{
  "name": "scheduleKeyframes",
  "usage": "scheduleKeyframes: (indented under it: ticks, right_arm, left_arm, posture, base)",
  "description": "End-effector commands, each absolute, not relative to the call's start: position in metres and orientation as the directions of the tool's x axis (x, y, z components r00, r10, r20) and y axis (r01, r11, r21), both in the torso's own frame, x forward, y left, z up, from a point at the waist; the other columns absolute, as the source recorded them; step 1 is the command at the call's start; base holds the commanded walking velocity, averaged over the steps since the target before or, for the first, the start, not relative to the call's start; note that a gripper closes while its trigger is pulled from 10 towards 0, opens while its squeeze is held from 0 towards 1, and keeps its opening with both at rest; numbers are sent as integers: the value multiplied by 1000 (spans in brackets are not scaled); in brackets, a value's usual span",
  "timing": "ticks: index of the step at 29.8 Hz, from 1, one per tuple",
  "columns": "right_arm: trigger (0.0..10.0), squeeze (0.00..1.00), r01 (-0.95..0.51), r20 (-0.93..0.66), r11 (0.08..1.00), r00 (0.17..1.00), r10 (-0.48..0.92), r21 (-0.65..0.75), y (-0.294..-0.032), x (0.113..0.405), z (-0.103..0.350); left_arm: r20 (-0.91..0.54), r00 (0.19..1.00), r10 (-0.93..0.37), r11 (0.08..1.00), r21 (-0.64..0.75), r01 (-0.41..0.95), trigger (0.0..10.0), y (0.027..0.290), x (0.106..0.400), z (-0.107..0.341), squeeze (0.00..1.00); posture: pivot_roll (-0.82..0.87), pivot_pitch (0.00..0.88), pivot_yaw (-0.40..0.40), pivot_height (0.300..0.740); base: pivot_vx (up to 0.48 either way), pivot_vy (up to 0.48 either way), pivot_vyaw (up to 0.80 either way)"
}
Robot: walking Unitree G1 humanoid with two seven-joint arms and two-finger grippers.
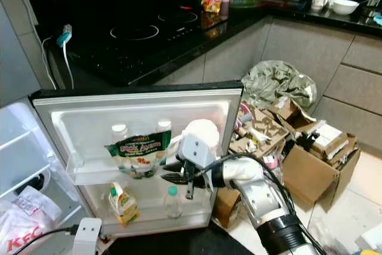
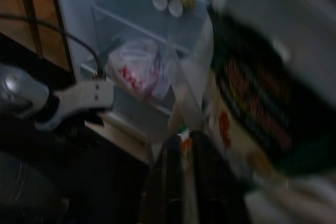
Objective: Restocking fridge
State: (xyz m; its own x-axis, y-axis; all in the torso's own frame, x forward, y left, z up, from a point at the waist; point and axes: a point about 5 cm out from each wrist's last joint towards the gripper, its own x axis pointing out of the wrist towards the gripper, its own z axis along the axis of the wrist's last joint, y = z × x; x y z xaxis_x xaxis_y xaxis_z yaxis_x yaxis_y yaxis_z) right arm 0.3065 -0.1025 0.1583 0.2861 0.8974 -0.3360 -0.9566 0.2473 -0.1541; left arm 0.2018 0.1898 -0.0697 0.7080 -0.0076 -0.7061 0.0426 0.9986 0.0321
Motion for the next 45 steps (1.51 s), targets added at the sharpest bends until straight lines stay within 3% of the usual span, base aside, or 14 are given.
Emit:
scheduleKeyframes:
  ticks: [1, 2, 7, 14, 15, 17, 18, 23, 25, 28, 31, 33, 38, 45]
  right_arm:
    - [4275, 0, -958, -325, 254, 285, 902, -137, -103, 307, 160]
    - [0, 0, -957, -320, 249, 284, 904, -145, -101, 308, 165]
    - [0, 0, -948, -374, 255, 310, 874, -189, -103, 313, 166]
    - [0, 0, -914, -629, 227, 397, 668, -336, -128, 330, 144]
    - [588, 0, -907, -659, 217, 414, 628, -362, -131, 333, 140]
    - [588, 0, -902, -677, 211, 423, 602, -376, -134, 334, 138]
    - [2706, 0, -877, -679, 242, 475, 560, -415, -135, 341, 134]
    - [1686, 0, -825, -620, 315, 562, 548, -469, -130, 353, 135]
    - [1686, 0, -814, -606, 326, 577, 547, -480, -129, 356, 136]
    - [2667, 0, -798, -571, 369, 600, 560, -477, -125, 360, 139]
    - [1804, 0, -772, -541, 395, 632, 555, -497, -120, 367, 142]
    - [0, 0, -758, -533, 387, 647, 545, -526, -118, 370, 142]
    - [0, 0, -755, -535, 376, 649, 541, -537, -115, 372, 139]
    - [0, 0, -752, -563, 373, 656, 502, -543, -117, 375, 127]
  left_arm:
    - [-725, 689, 15, 998, 48, 29, 10000, 199, 195, -73, 0]
    - [-726, 687, 17, 998, 50, 29, 10000, 200, 194, -73, 0]
    - [-729, 684, 21, 998, 54, 27, 10000, 202, 194, -73, 0]
    - [-734, 679, 28, 998, 59, 24, 10000, 203, 194, -73, 0]
    - [-735, 677, 28, 998, 60, 24, 10000, 203, 194, -73, 0]
    - [-736, 677, 28, 998, 60, 24, 10000, 204, 194, -73, 0]
    - [-737, 675, 31, 998, 62, 22, 10000, 204, 193, -73, 0]
    - [-738, 674, 32, 998, 65, 23, 10000, 205, 194, -73, 0]
    - [-738, 674, 33, 998, 65, 23, 10000, 205, 194, -73, 0]
    - [-738, 675, 32, 998, 66, 25, 10000, 205, 195, -72, 0]
    - [-733, 680, 27, 997, 66, 32, 10000, 204, 196, -72, 0]
    - [-727, 686, 21, 997, 68, 41, 10000, 204, 196, -71, 0]
    - [-705, 709, 1, 997, 56, 54, 10000, 201, 197, -70, 0]
    - [-556, 800, -225, 950, 55, 306, 10000, 172, 211, -55, 0]
  posture:
    - [-84, 24, -21, 740]
    - [-84, 20, -21, 740]
    - [-81, 21, -25, 740]
    - [-82, 31, -22, 740]
    - [-79, 32, -25, 740]
    - [-79, 34, -25, 740]
    - [-78, 36, -23, 740]
    - [-75, 43, -18, 740]
    - [-75, 43, -18, 740]
    - [-75, 47, -16, 740]
    - [-75, 60, -16, 740]
    - [-71, 71, -20, 740]
    - [-58, 99, -30, 740]
    - [-40, 141, -31, 740]
  base:
    - [0, 0, 0]
    - [0, 0, 0]
    - [0, 0, 0]
    - [0, 0, 0]
    - [0, 0, 0]
    - [0, 0, 0]
    - [0, 0, 0]
    - [0, 0, 0]
    - [0, 0, 0]
    - [0, 0, 0]
    - [0, 0, 0]
    - [0, 0, 0]
    - [0, 0, 0]
    - [0, 0, 0]
